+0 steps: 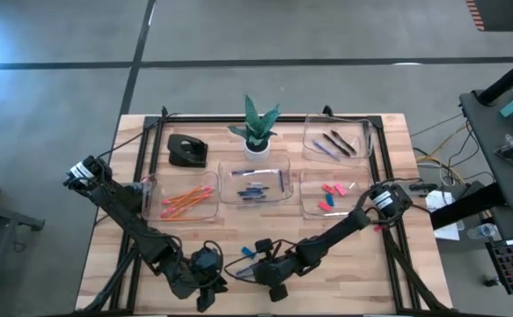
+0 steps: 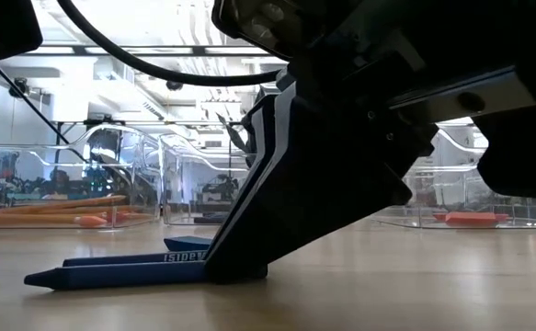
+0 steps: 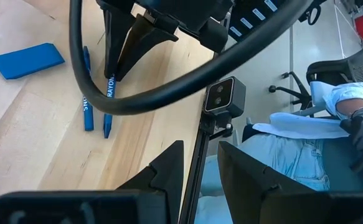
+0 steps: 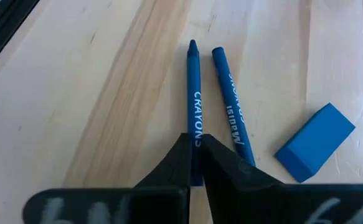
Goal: Sort crayons/erasers/pens/pencils in bins
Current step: Put the blue crayon into the middle transparent bin
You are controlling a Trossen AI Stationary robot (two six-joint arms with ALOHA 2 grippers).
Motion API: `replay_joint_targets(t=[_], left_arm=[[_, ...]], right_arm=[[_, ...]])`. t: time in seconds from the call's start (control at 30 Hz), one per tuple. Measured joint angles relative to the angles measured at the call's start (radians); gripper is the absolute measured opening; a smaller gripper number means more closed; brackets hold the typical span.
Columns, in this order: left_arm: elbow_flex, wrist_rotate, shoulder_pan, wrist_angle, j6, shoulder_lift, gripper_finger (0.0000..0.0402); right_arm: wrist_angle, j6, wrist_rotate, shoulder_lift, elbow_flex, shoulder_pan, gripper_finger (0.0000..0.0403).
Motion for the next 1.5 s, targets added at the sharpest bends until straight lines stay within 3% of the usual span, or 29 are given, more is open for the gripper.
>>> replay_joint_targets(t=[0.27,0.57,0.7,0.83,1.1,1.5], left_arm=[[0.0,0.0,0.0,0.0,0.0,0.0,0.0085],[0.0,0.0,0.0,0.0,0.0,0.0,0.0085],[0.0,-0.002,0.0,0.0,0.001,0.0,0.0085],[0.0,-0.008,0.0,0.0,0.001,0.0,0.0085],[0.0,-0.018,0.0,-0.001,0.001,0.0,0.0085],[-0.001,-0.022,0.0,-0.001,0.004,0.0,0.0085]], right_arm=[[-0.016,-0.009,-0.046,-0.02,0.003,-0.001,0.0015],[-0.106,-0.047,-0.054,-0.143,-0.001,0.0,0.0014],[-0.167,-0.086,-0.031,-0.227,-0.009,-0.001,0.0014],[-0.246,-0.129,0.064,-0.312,-0.01,-0.018,0.0013],[-0.35,-0.139,0.116,-0.427,-0.019,-0.16,0.0013],[-0.404,-0.051,0.055,-0.358,-0.023,-0.462,0.0013]])
